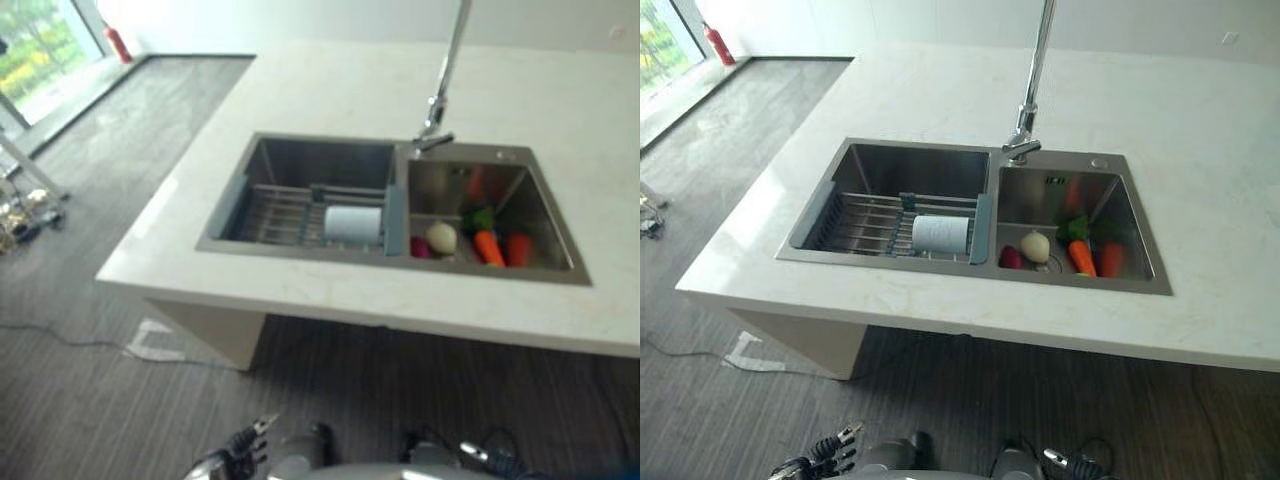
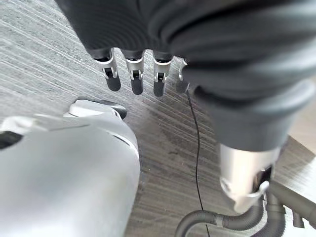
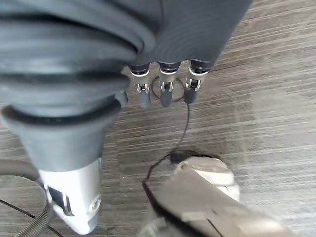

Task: Place the dishes in the dishwasher.

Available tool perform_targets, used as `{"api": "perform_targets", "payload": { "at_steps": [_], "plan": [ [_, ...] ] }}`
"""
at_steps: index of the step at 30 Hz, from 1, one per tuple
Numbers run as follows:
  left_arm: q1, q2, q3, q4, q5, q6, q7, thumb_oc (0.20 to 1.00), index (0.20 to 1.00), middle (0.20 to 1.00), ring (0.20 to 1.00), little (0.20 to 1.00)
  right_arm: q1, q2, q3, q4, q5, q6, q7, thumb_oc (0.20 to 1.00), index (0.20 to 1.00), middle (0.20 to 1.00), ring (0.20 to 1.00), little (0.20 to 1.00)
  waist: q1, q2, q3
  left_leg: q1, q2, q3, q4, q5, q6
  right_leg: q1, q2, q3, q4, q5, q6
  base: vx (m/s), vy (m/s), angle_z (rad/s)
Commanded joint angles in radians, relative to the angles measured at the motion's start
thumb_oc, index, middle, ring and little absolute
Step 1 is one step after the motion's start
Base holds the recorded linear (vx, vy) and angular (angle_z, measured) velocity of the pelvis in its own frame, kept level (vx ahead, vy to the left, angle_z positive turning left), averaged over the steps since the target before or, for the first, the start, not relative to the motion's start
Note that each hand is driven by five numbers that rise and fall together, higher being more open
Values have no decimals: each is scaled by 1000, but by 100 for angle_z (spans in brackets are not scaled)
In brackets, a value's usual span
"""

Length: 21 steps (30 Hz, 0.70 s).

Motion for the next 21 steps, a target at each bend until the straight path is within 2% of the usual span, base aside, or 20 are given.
{"api": "perform_targets", "payload": {
  "at_steps": [1, 3, 4, 5, 7, 8, 9, 10, 13, 14, 17, 19, 20, 21],
  "plan": [
    [10, 94, 24, -8, 19, 134, -23, 1000, 1000, 1000, 1000, 1000, -12, -63, -65, -1, 18, 18, -2, 1000, 1000, 1000, 1000, 1000, -18, 12, -14, 1, 10, -12, 8, -65, -38, -26, -31, 10, 22, -13, 52, 98, 86, -2],
    [31, 174, 70, -21, 47, 143, 56, 1000, 1000, 1000, 1000, 1000, 6, -90, -94, 10, 28, 13, 2, 1000, 1000, 1000, 1000, 1000, -17, 28, -17, 6, 9, -15, 8, -64, -38, -20, -31, 8, 22, -18, 52, 102, 61, 2],
    [50, 261, 136, -41, 113, 162, 150, 1000, 1000, 1000, 1000, 1000, 29, -109, -127, 21, 56, 11, 12, 1000, 1000, 1000, 1000, 1000, -9, 41, -14, 14, 7, -21, 8, -66, -38, -9, -33, 5, 22, -24, 55, 74, 33, 4],
    [55, 314, 166, -38, 137, 155, 214, 1000, 1000, 1000, 1000, 1000, 36, -116, -139, 33, 87, 13, 19, 1000, 1000, 1000, 1000, 1000, -6, 47, -14, 13, 5, -26, 8, -63, -38, -9, -34, 6, 22, -24, 56, 64, 19, 2],
    [55, 466, 259, -42, 158, 89, 307, 1000, 1000, 1000, 1000, 1000, 53, -124, -173, 66, 179, 17, 36, 1000, 1000, 1000, 1000, 1000, 4, 59, -18, 7, 0, -46, 8, -55, -35, -10, -33, 9, 22, -23, 54, 40, -31, 12],
    [49, 585, 338, -84, 203, 58, 396, 1000, 1000, 1000, 1000, 1000, 74, -122, -193, 75, 228, 12, 50, 1000, 1000, 1000, 1000, 1000, 12, 66, -21, 6, -4, -56, 8, -53, -36, -7, -33, 5, 22, -21, 57, 43, -78, 28],
    [48, 667, 391, -100, 220, 15, 444, 1000, 1000, 1000, 1000, 1000, 84, -114, -201, 78, 250, 7, 54, 1000, 1000, 1000, 1000, 1000, 17, 69, -24, 6, -5, -61, 8, -52, -37, -5, -32, 5, 22, -20, 58, 70, -119, 30],
    [41, 788, 490, -152, 246, 16, 446, 1000, 1000, 1000, 1000, 1000, 99, -97, -201, 75, 267, -6, 54, 1000, 1000, 1000, 1000, 1000, 23, 71, -26, 12, -3, -62, 8, -54, -40, 3, -30, 4, 22, -21, 60, 52, -133, 35],
    [1, 972, 616, -316, 323, 13, 537, 1000, 1000, 1000, 1000, 1000, 112, -55, -186, 56, 310, -19, 40, 1000, 1000, 1000, 1000, 1000, 33, 67, -37, 13, 1, -64, 8, -55, -46, 9, -30, -5, 22, -23, 62, 55, -135, 20],
    [-10, 1016, 636, -368, 353, -12, 527, 1000, 1000, 1000, 1000, 1000, 113, -44, -181, 41, 319, -12, 34, 1000, 1000, 1000, 1000, 1000, 32, 64, -42, 12, 4, -61, 8, -56, -48, 9, -29, -5, 22, -24, 62, 52, -106, 5],
    [-87, 1087, 582, -512, 375, -72, 417, 1000, 1000, 1000, 1000, 1000, 111, -28, -160, 16, 299, 4, 24, 1000, 1000, 1000, 1000, 1000, 12, 59, -53, 16, 10, -46, 8, -59, -51, 6, -24, 2, 22, -23, 61, 39, -68, -4],
    [-221, 1090, 445, -664, 358, -75, 372, 1000, 1000, 1000, 1000, 1000, 108, -24, -147, 10, 304, 12, 23, 1000, 1000, 1000, 1000, 1000, -7, 58, -58, 20, 13, -35, 8, -65, -54, 6, -18, 13, 22, -27, 60, 66, -59, -9],
    [-305, 1058, 351, -765, 361, -83, 345, 1000, 1000, 1000, 1000, 1000, 109, -21, -143, 6, 298, 20, 25, 1000, 1000, 1000, 1000, 1000, -21, 57, -60, 28, 14, -28, 8, -75, -55, 10, -16, 19, 22, -35, 62, 53, -50, -8],
    [-350, 1036, 298, -808, 364, -94, 335, 1000, 1000, 1000, 1000, 1000, 109, -17, -144, 4, 290, 23, 26, 1000, 1000, 1000, 1000, 1000, -27, 55, -63, 23, 15, -24, 8, -71, -55, 3, -15, 23, 22, -30, 62, 52, -49, -5]
  ]
}}
